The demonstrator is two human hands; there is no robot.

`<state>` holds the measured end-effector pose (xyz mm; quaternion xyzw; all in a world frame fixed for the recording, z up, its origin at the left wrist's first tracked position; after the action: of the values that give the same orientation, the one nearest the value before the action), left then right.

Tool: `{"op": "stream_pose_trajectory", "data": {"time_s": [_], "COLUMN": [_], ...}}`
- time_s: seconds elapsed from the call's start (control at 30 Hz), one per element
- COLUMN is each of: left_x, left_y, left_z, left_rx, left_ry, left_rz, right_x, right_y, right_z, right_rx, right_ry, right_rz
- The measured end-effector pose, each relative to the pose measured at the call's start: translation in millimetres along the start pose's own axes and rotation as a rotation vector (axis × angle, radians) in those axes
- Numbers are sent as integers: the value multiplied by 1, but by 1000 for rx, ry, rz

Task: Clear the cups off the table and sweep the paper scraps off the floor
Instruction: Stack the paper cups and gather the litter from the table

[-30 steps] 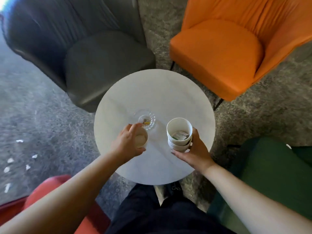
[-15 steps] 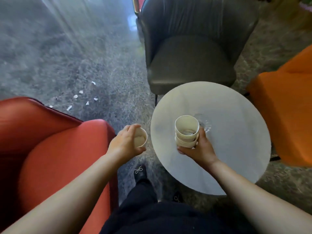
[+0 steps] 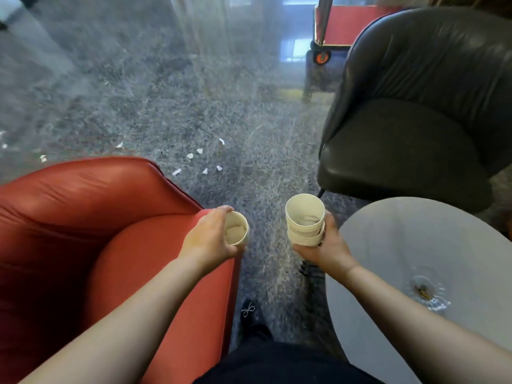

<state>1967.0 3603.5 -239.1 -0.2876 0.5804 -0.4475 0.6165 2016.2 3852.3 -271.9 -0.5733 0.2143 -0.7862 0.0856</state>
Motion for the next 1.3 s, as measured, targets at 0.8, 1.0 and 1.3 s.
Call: {"op": "stream_pose_trajectory", "data": {"time_s": [0.8,1.0,1.3], "left_x": [134,150,185], "left_y": [-115,-139,-176], "left_z": [-246,-322,-377], "left_rx": [-163,-228,-306], "left_ry": [-280,-460,-658], "left_rz": [-1,50,103], "right_x": [162,225,288], "right_y": [152,182,243], "right_z": [-304,-411,-510], "right_rx": [362,557,688], "right_ry": [-129,-202,-268], "right_rz": [23,108,185]}}
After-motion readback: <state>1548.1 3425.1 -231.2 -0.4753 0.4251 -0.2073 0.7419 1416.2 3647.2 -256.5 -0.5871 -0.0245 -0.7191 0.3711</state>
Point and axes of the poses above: each hand's wrist, its own z-axis away from the middle knuckle, its own y-axis out of the palm, x = y × z, the point moved 10 cm from there along -z, towards the middle knuckle, and after that the axes turned 5 degrees about -x, right-handed, at the moved point
